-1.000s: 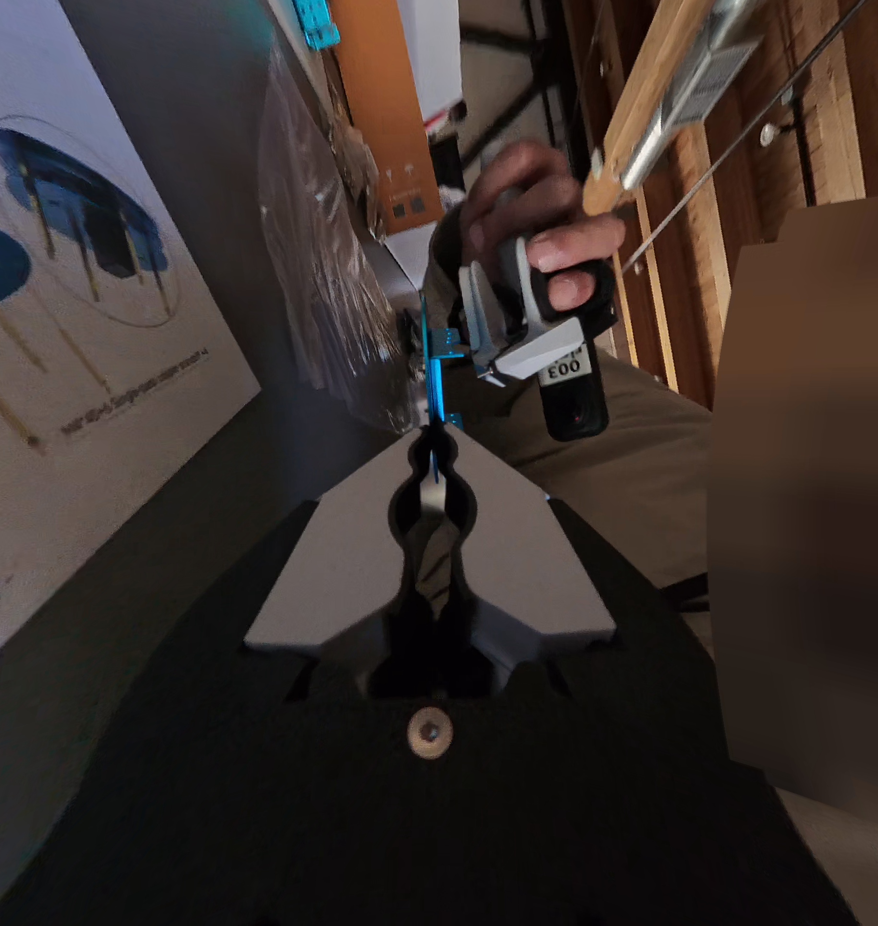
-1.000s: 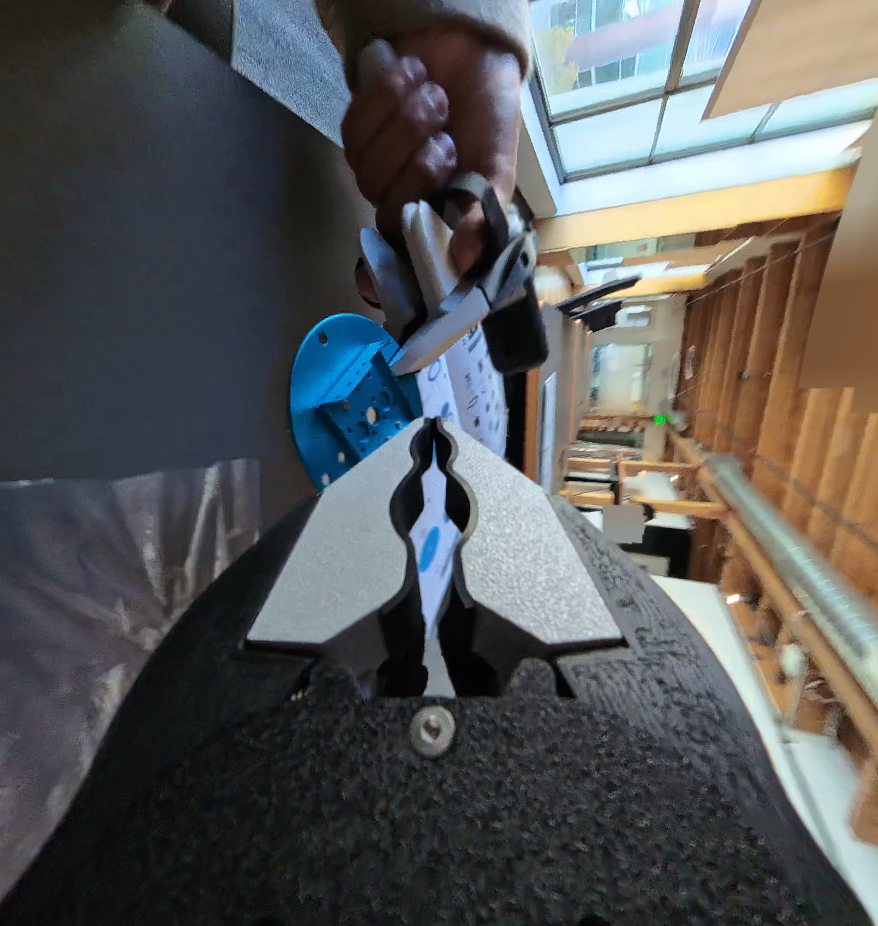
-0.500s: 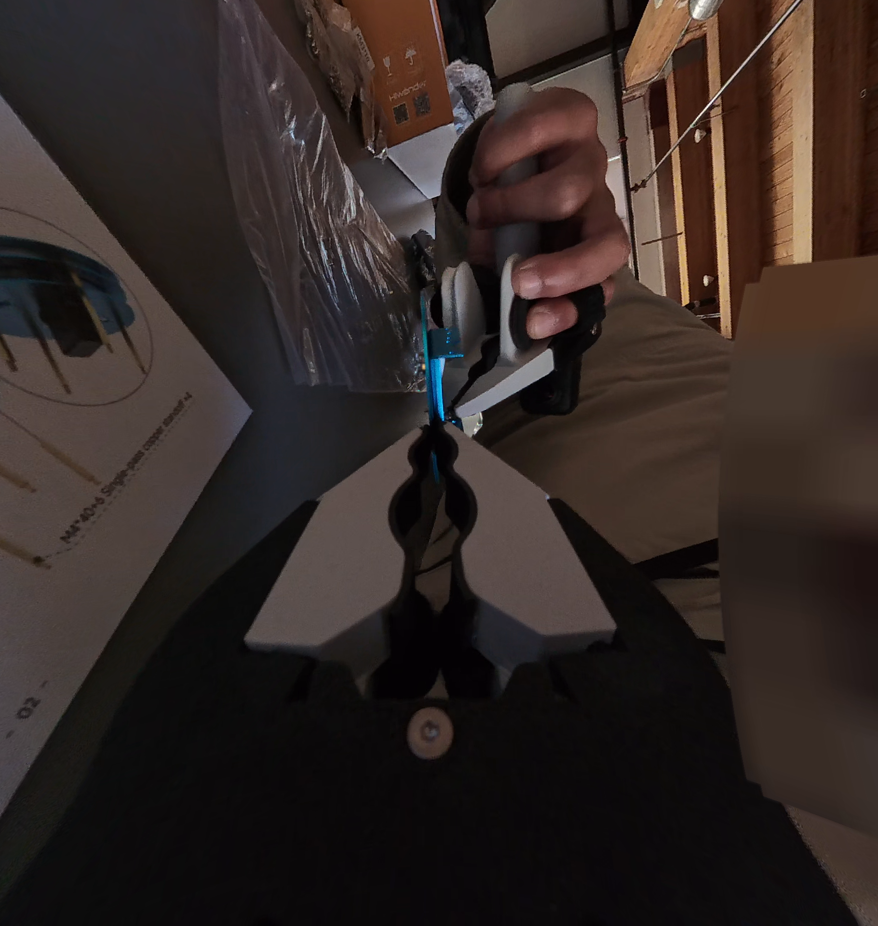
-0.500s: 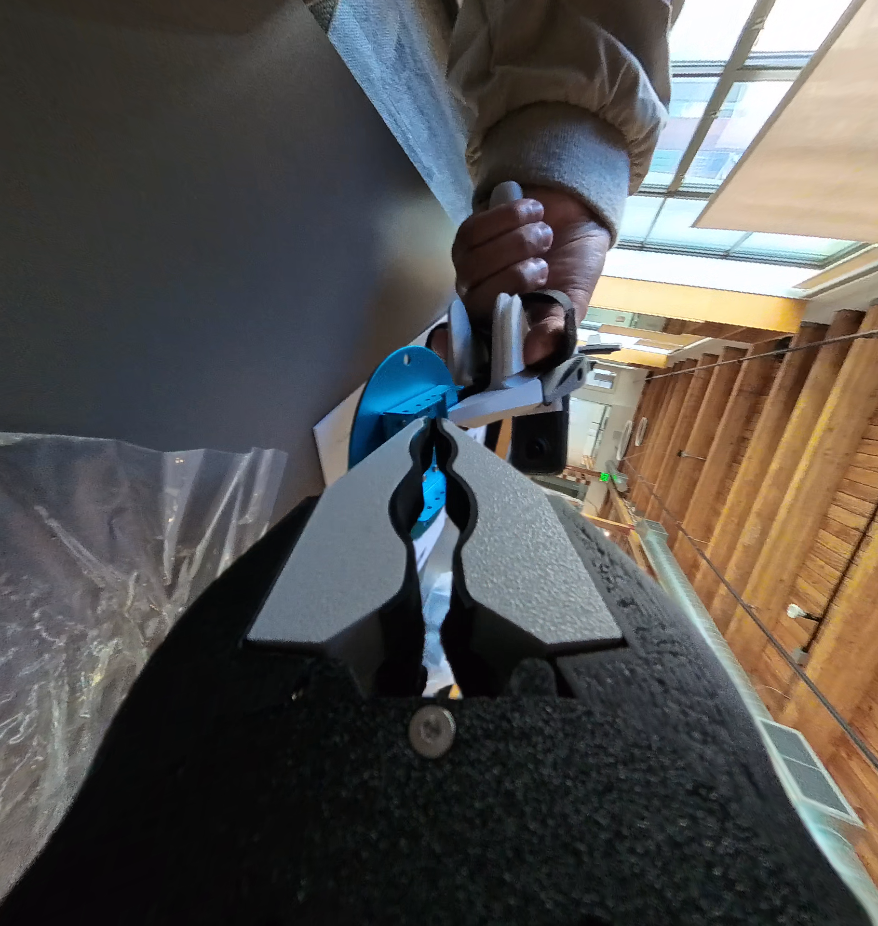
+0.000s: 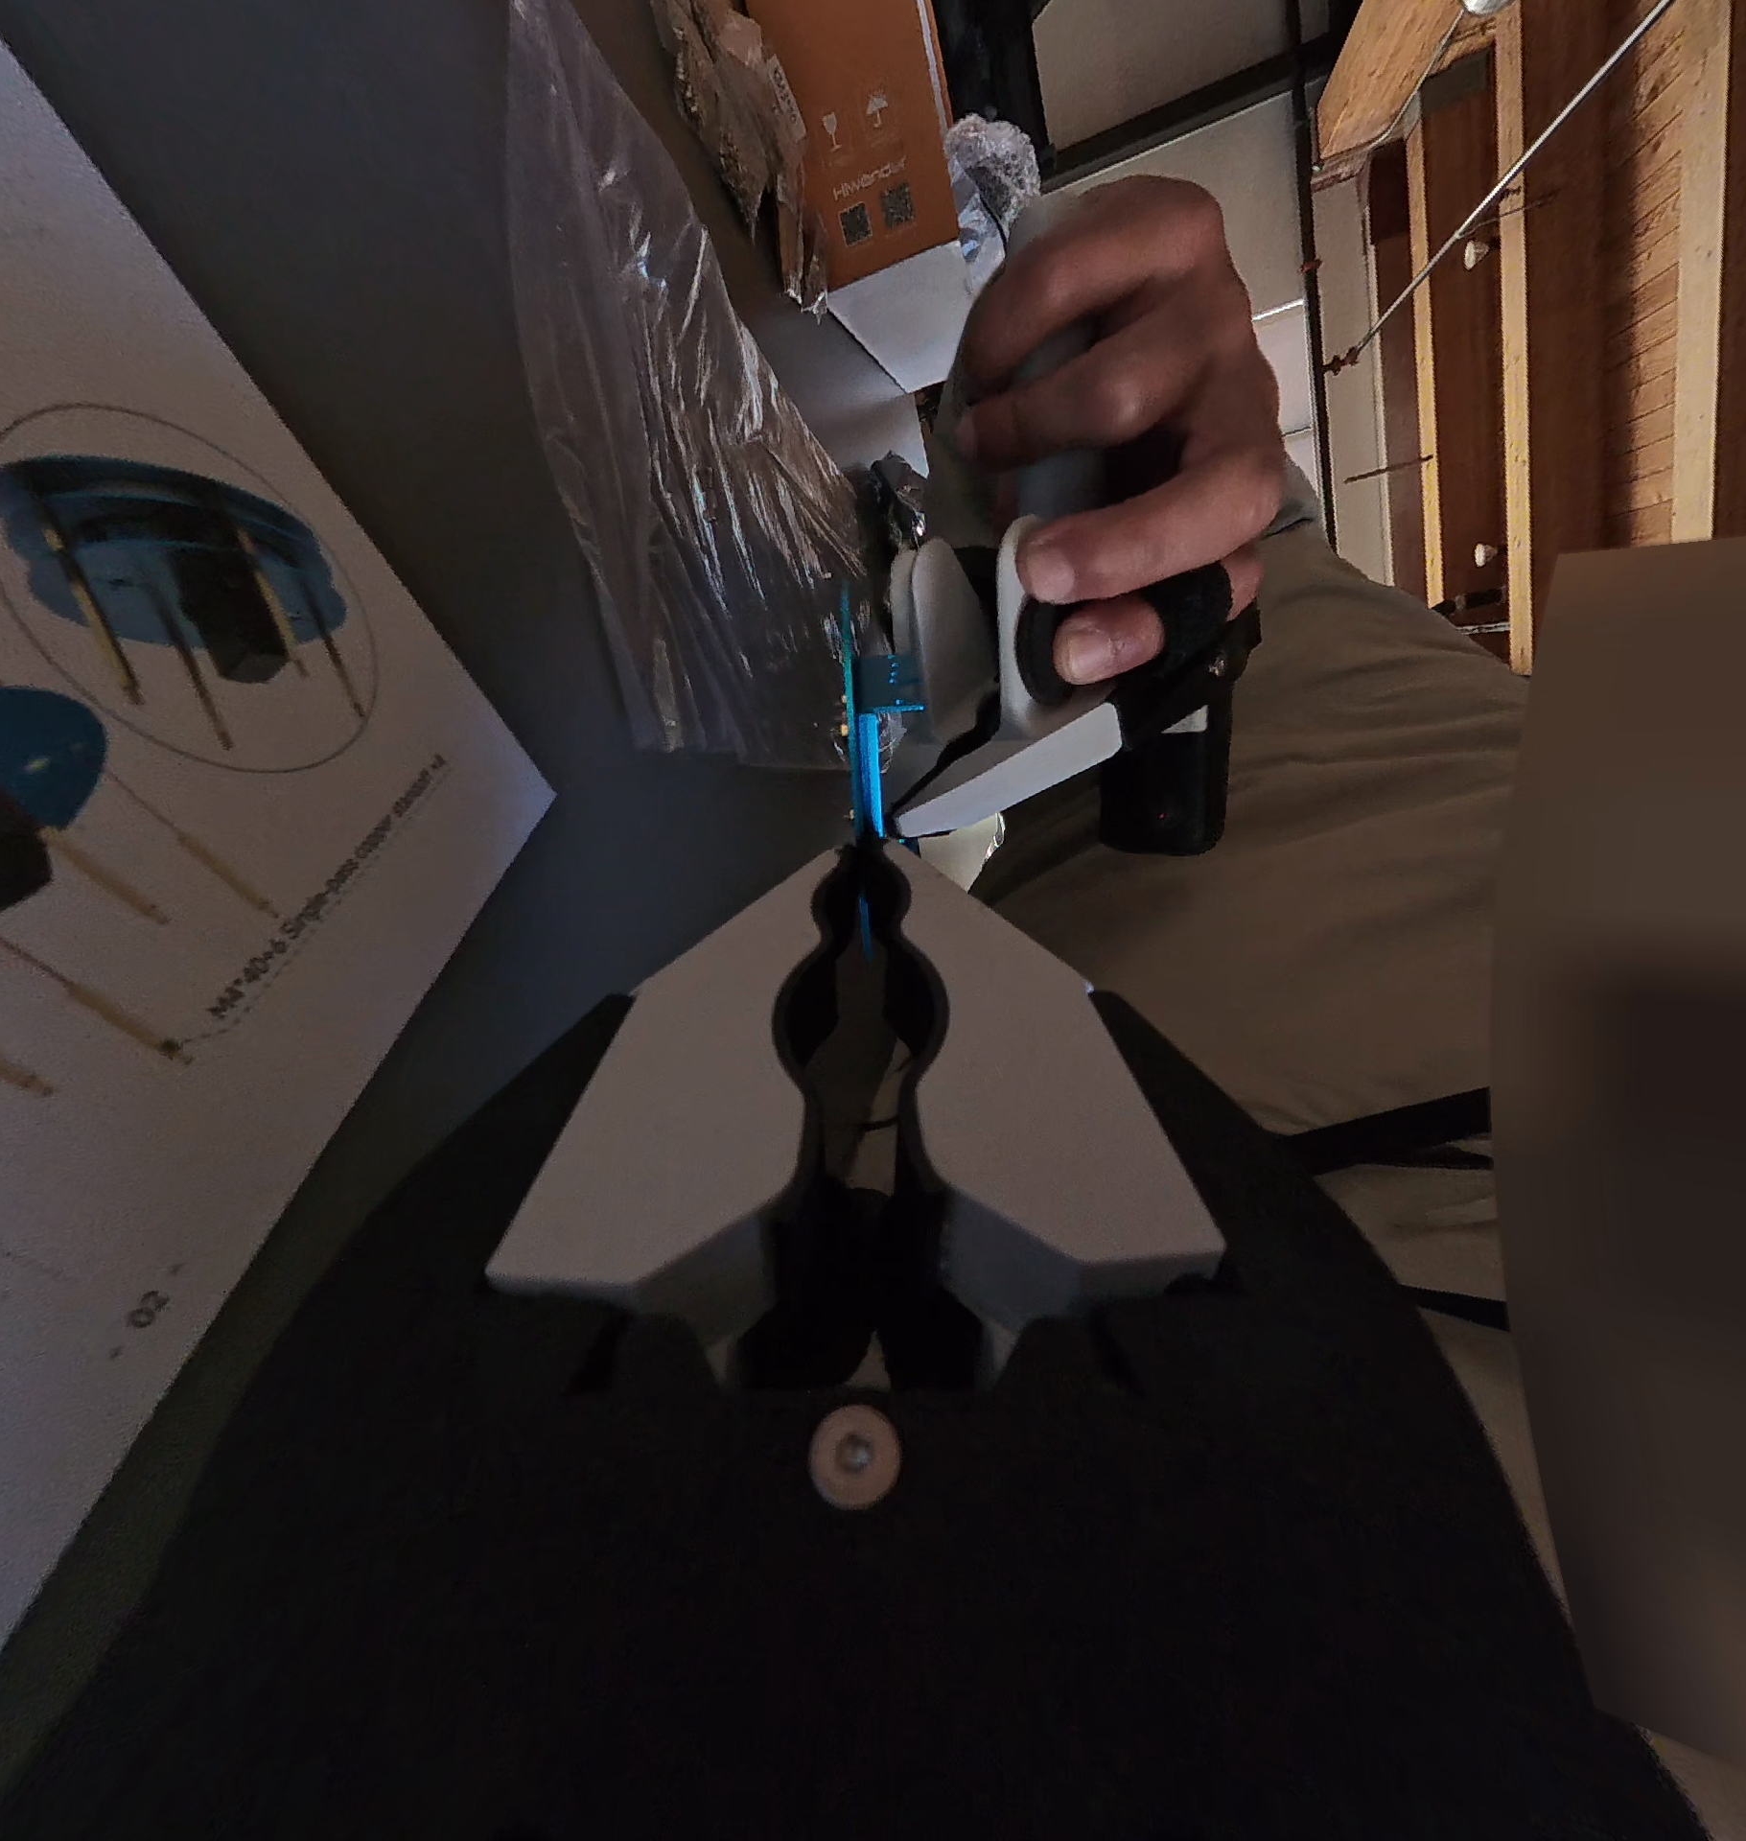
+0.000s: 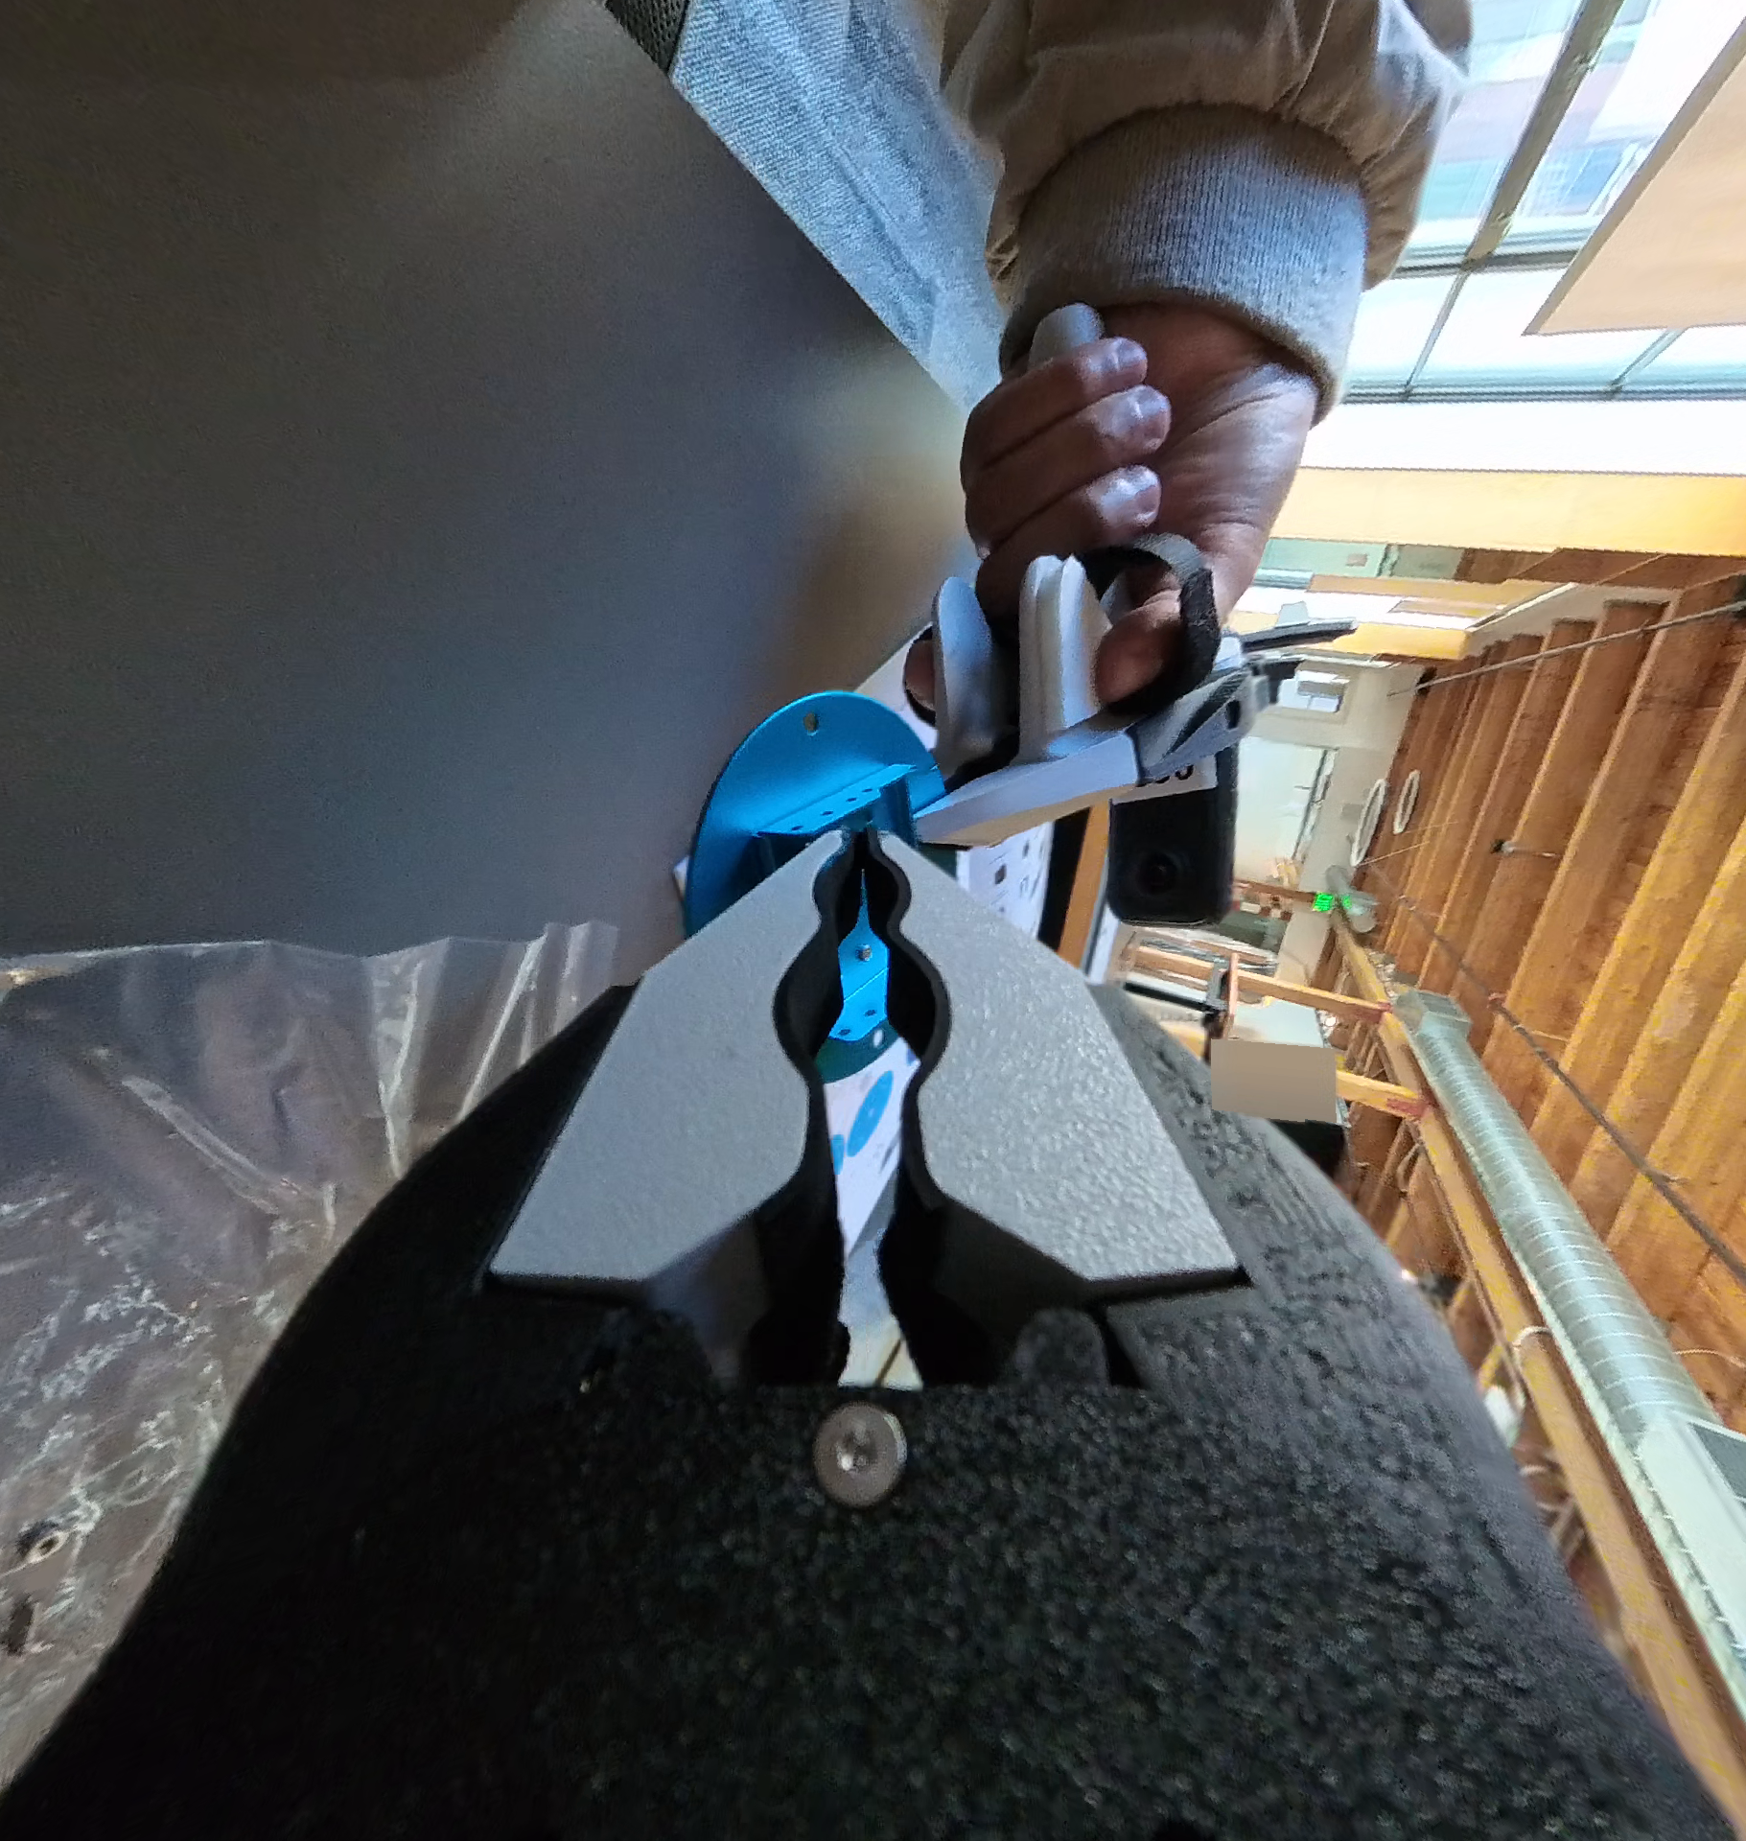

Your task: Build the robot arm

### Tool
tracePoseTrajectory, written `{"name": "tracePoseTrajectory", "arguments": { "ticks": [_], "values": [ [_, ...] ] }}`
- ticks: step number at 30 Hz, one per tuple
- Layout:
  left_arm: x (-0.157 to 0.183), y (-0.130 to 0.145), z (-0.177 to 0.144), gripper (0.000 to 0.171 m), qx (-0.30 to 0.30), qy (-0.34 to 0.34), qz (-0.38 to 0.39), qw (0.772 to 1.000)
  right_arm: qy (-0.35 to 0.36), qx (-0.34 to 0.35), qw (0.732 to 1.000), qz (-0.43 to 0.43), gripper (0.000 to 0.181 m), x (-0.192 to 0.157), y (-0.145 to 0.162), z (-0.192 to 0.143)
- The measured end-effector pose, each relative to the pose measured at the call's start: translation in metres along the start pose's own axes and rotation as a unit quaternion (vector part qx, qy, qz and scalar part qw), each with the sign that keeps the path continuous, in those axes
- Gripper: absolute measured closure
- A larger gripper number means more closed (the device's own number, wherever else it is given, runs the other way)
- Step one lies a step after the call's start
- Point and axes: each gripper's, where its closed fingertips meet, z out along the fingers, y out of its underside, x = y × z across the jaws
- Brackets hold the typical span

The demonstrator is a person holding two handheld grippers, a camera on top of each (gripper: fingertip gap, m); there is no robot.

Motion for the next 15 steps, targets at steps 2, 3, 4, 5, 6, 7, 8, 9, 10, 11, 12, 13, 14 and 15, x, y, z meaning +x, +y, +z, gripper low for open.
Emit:
{"name": "tracePoseTrajectory", "arguments": {
  "ticks": [2, 3, 4, 5, 6, 7, 8, 9, 10, 11, 12, 13, 14, 15],
  "values": [
    [-0.0012, 0.0009, 0.0011, 0.171, -0.002, 0.0, 0.0, 1.0, -0.01, 0.001, 1.0, 0.009, 0.181, -0.0019, -0.0008, 0.0002],
    [-0.0016, 0.0015, 0.0017, 0.171, -0.003, -0.001, 0.0, 1.0, -0.015, 0.002, 1.0, 0.014, 0.181, -0.0029, -0.0012, 0.0001],
    [-0.0021, 0.0021, 0.0023, 0.171, -0.005, -0.003, 0.001, 1.0, -0.02, 0.003, 1.0, 0.021, 0.181, -0.004, -0.0015, 0.0001],
    [-0.0025, 0.0025, 0.0028, 0.171, -0.006, -0.004, 0.002, 1.0, -0.024, 0.005, 0.999, 0.027, 0.181, -0.0047, -0.0018, -0.0002],
    [-0.0028, 0.0027, 0.0031, 0.171, -0.007, -0.005, 0.002, 1.0, -0.028, 0.006, 0.999, 0.03, 0.181, -0.0054, -0.002, -0.0005],
    [-0.0031, 0.0027, 0.0032, 0.171, -0.007, -0.006, 0.002, 1.0, -0.031, 0.005, 0.999, 0.033, 0.181, -0.0059, -0.0015, -0.0005],
    [-0.0036, 0.0023, 0.0031, 0.171, -0.006, -0.007, 0.001, 1.0, -0.034, 0.005, 0.999, 0.037, 0.181, -0.0064, -0.0014, -0.0007],
    [-0.0041, 0.0022, 0.003, 0.171, -0.006, -0.007, 0.001, 1.0, -0.037, 0.006, 0.998, 0.043, 0.181, -0.0068, -0.0012, -0.0008],
    [-0.0045, 0.0022, 0.003, 0.171, -0.006, -0.008, 0.001, 1.0, -0.041, 0.006, 0.998, 0.05, 0.181, -0.0073, -0.0011, -0.0009],
    [-0.0047, 0.0023, 0.0031, 0.171, -0.006, -0.008, 0.001, 1.0, -0.043, 0.007, 0.997, 0.056, 0.181, -0.0074, -0.0011, -0.0009],
    [-0.0047, 0.0027, 0.0034, 0.171, -0.007, -0.009, 0.001, 1.0, -0.046, 0.008, 0.997, 0.061, 0.181, -0.0077, -0.0015, -0.001],
    [-0.0051, 0.0033, 0.0037, 0.171, -0.008, -0.01, 0.001, 1.0, -0.049, 0.011, 0.997, 0.065, 0.181, -0.0084, -0.0021, -0.0012],
    [-0.0056, 0.0035, 0.0039, 0.171, -0.008, -0.011, 0.0, 1.0, -0.051, 0.008, 0.996, 0.067, 0.181, -0.0091, -0.0012, -0.0008],
    [-0.0061, 0.0039, 0.0041, 0.171, -0.008, -0.011, 0.0, 1.0, -0.053, 0.007, 0.996, 0.067, 0.181, -0.0099, -0.0009, -0.0006]
  ]
}}
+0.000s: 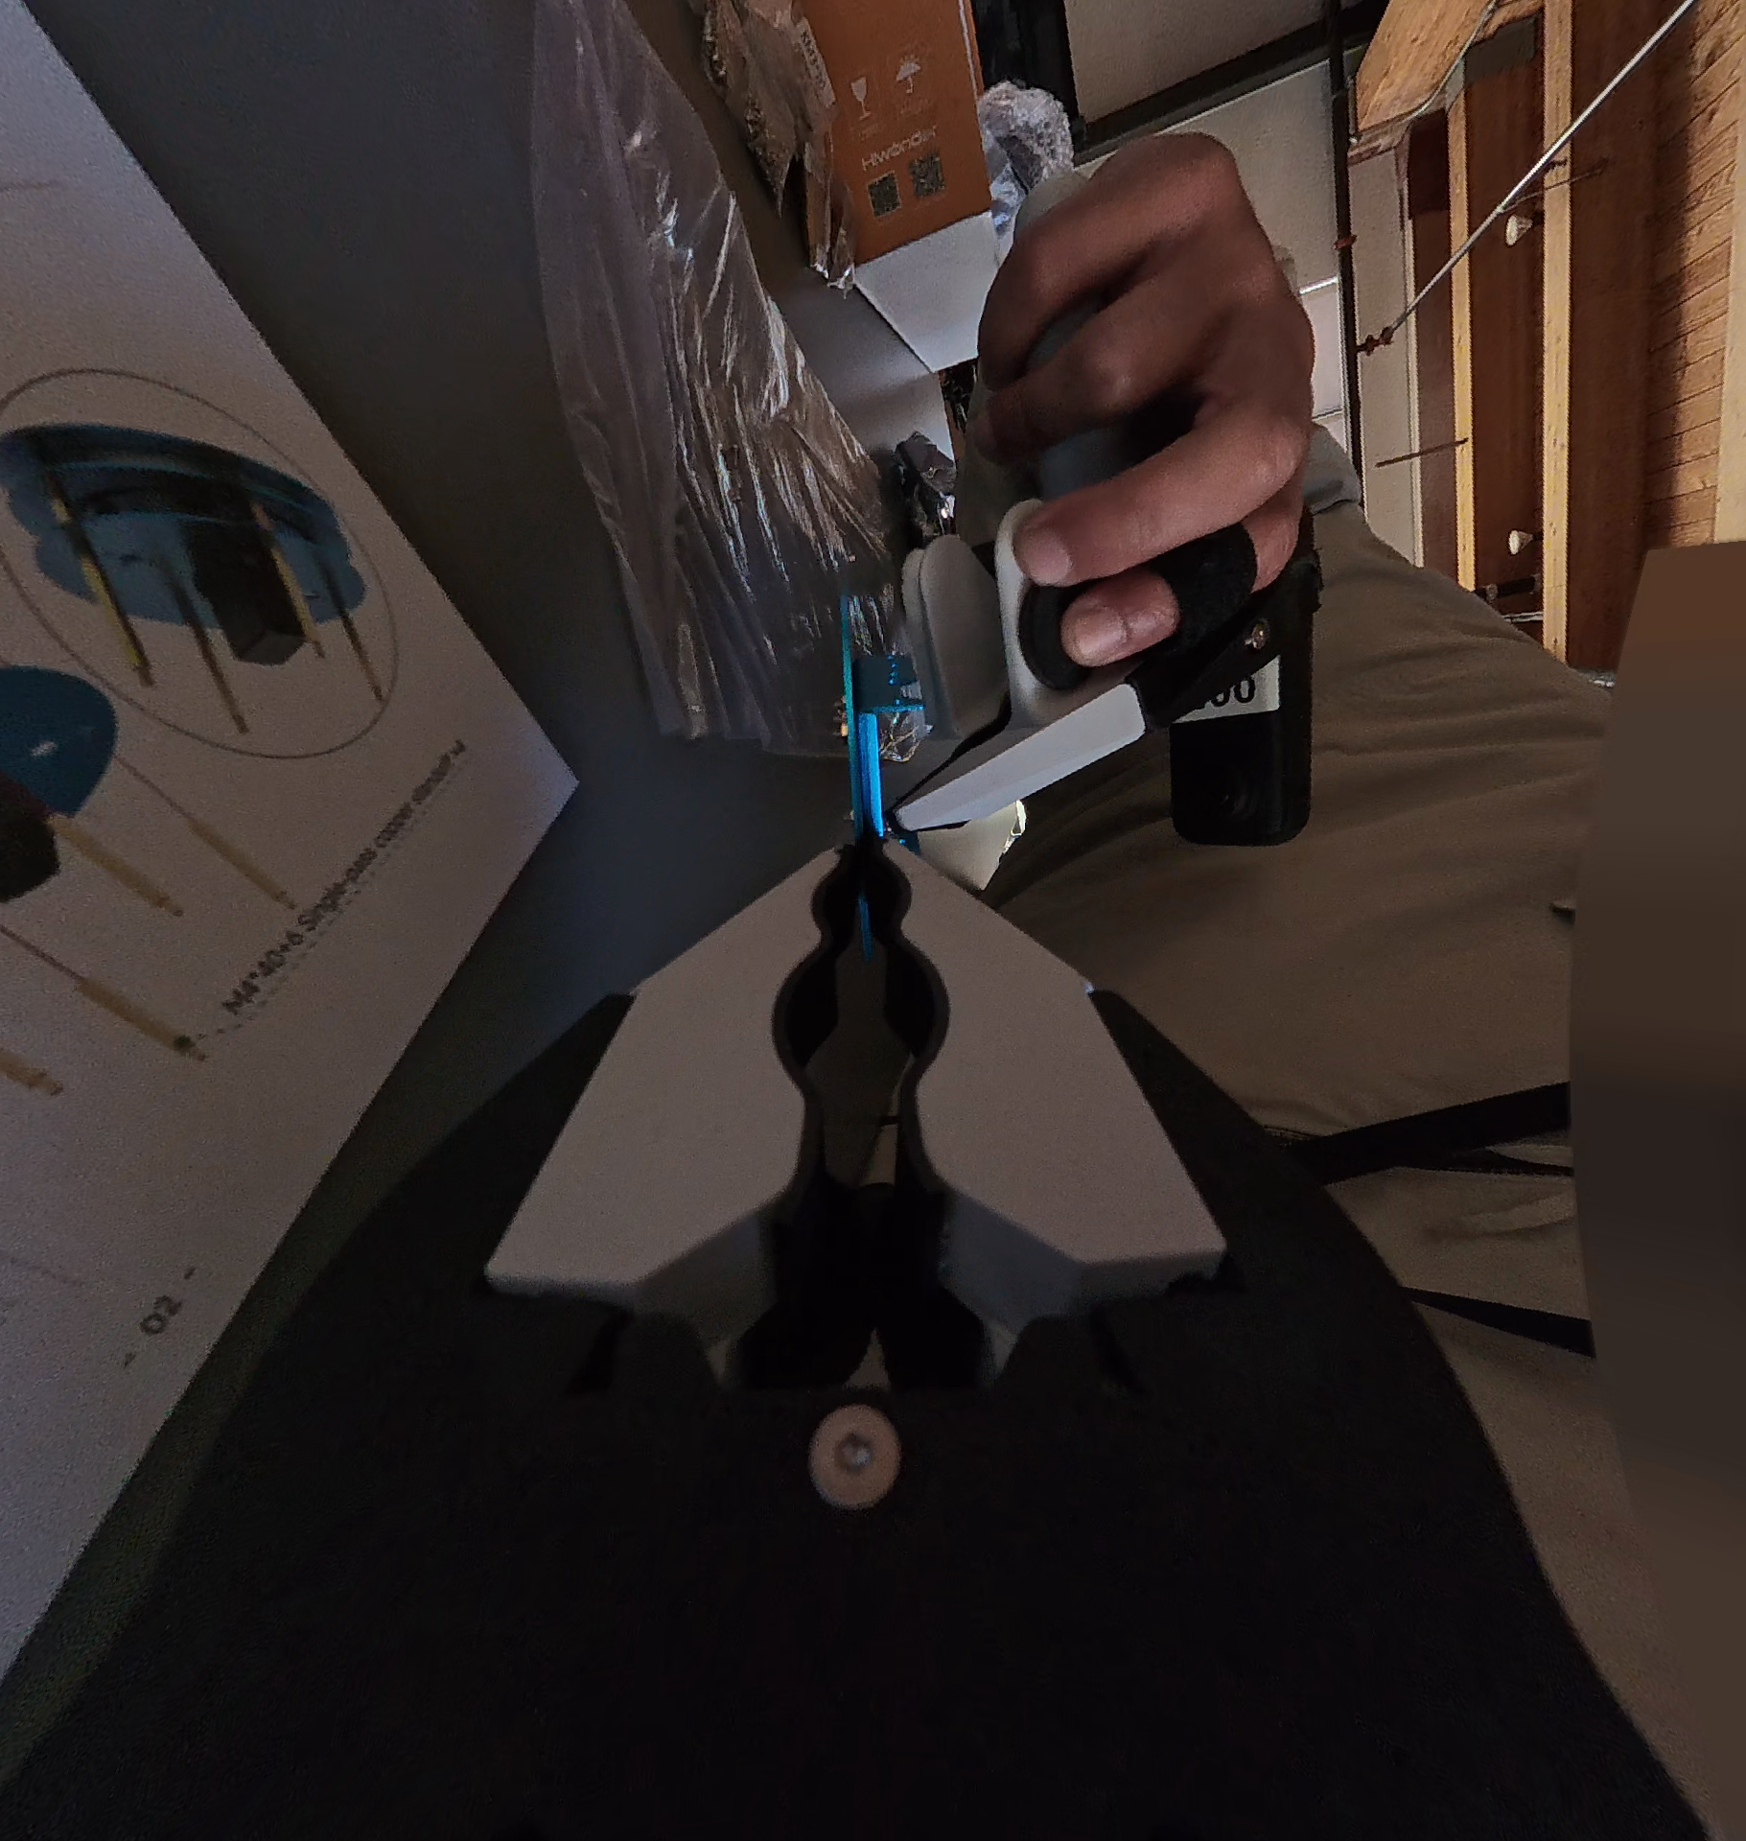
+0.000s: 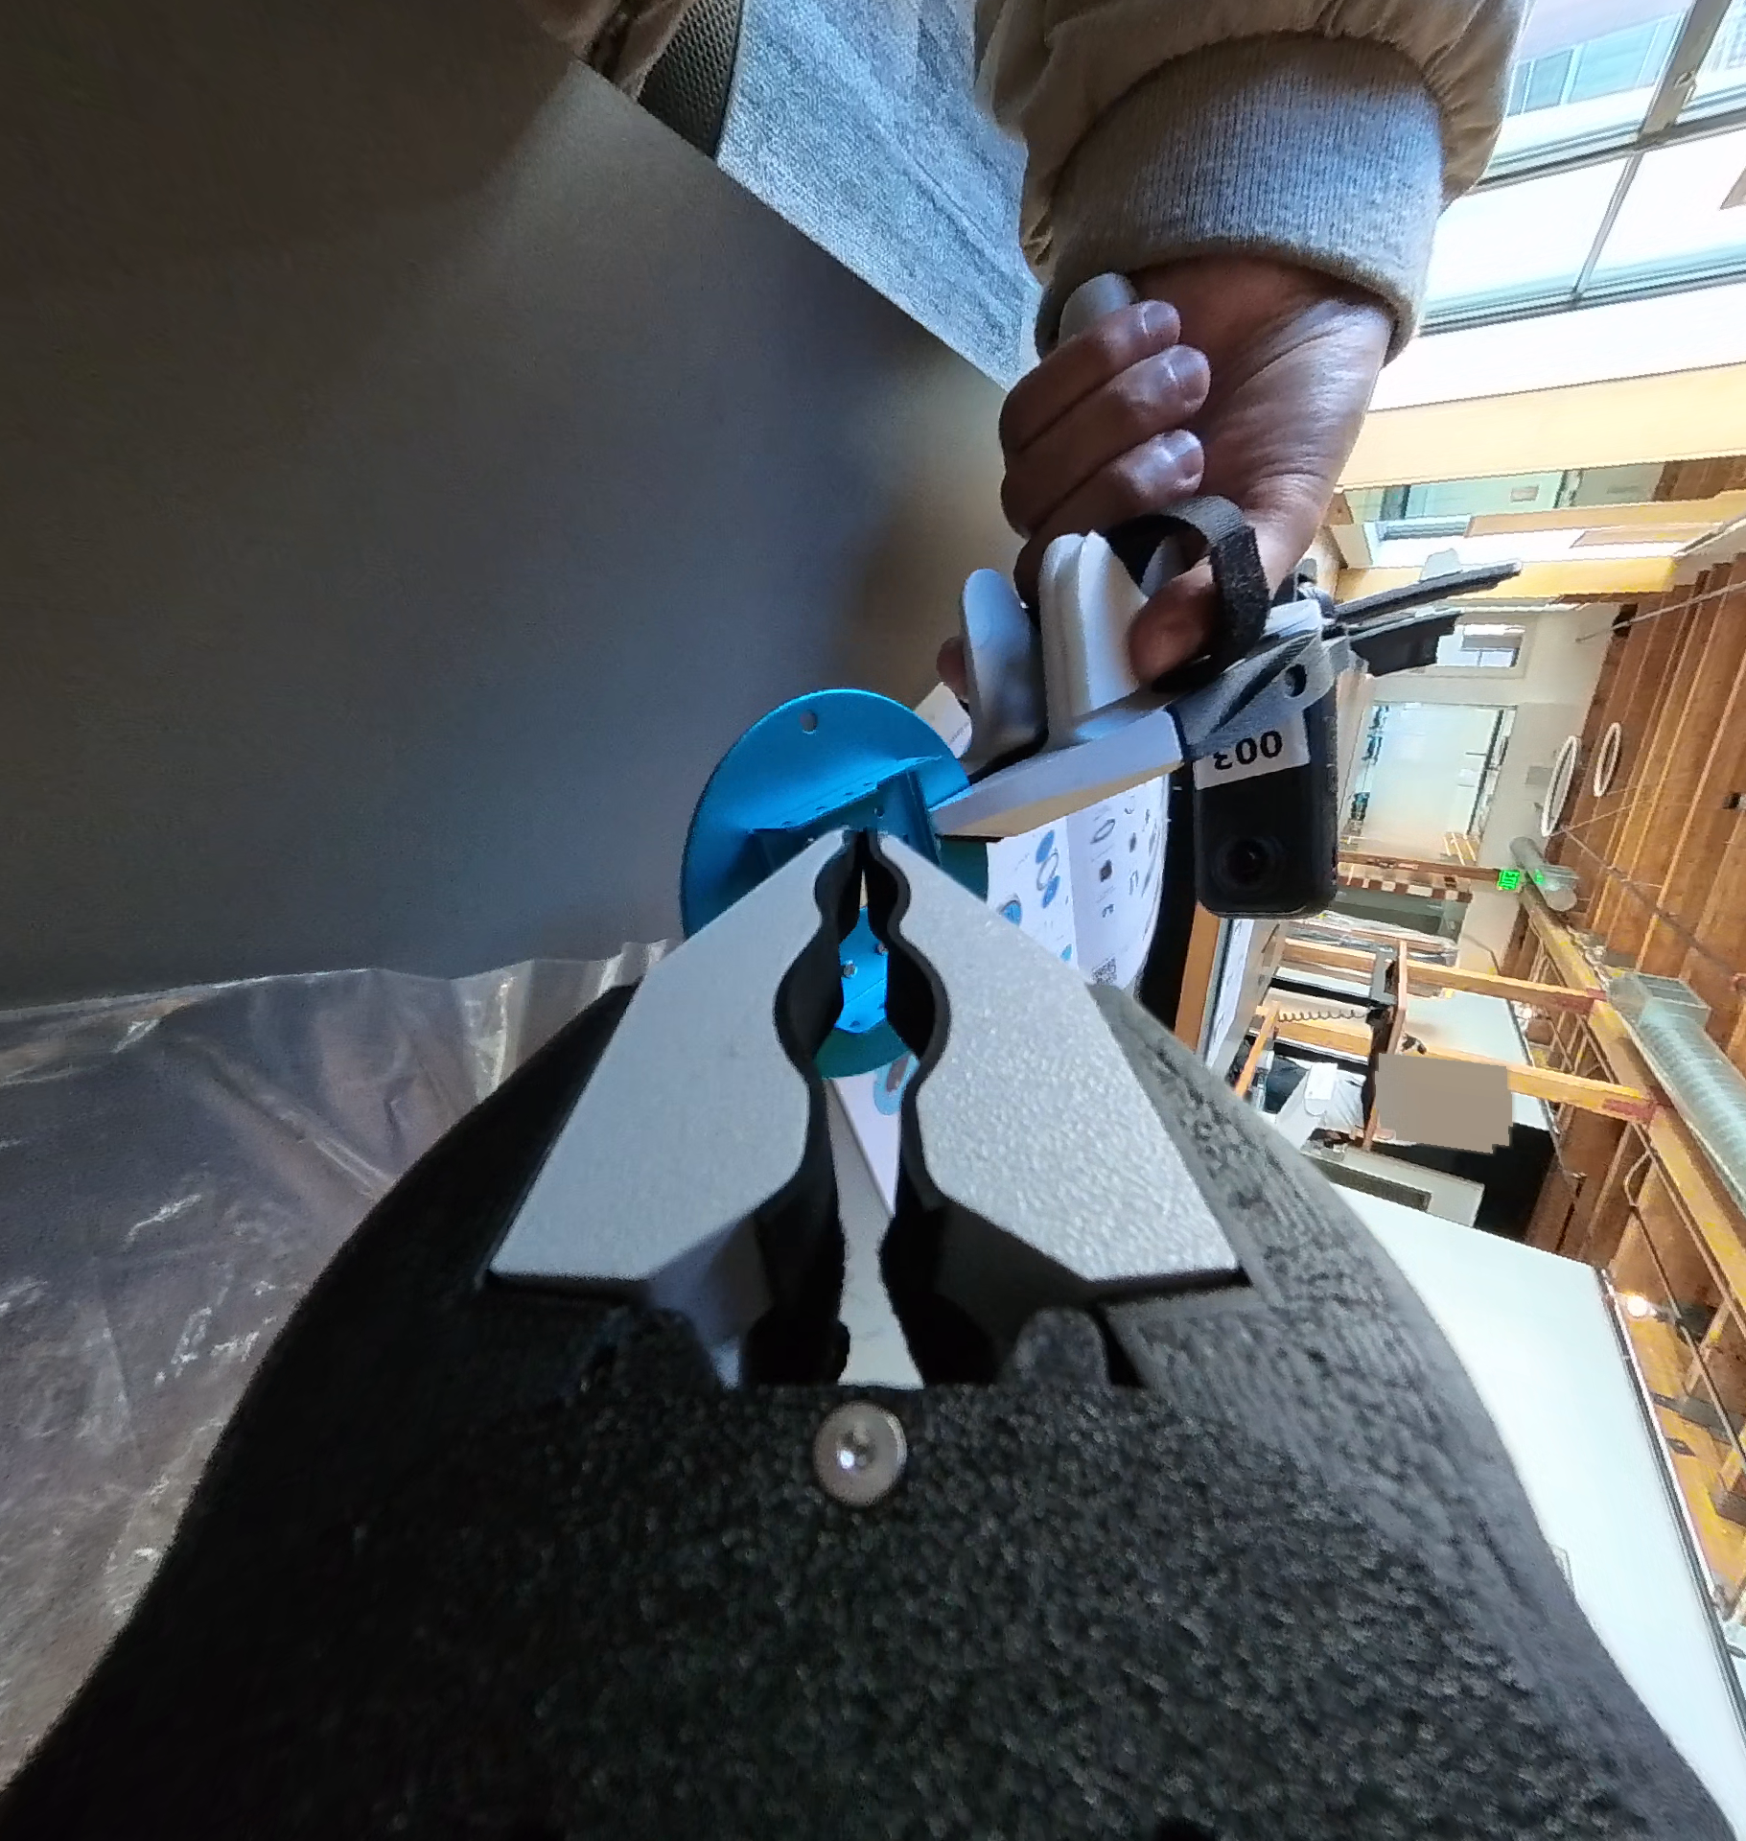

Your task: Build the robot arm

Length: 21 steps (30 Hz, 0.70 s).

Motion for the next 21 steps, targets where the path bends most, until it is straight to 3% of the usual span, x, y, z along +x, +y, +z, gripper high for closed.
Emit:
{"name": "tracePoseTrajectory", "arguments": {
  "ticks": [21],
  "values": [
    [0.0007, 0.0001, 0.0003, 0.171, 0.002, 0.001, 0.001, 1.0, -0.027, -0.001, 0.999, 0.028, 0.181, -0.0023, 0.0005, -0.0003]
  ]
}}
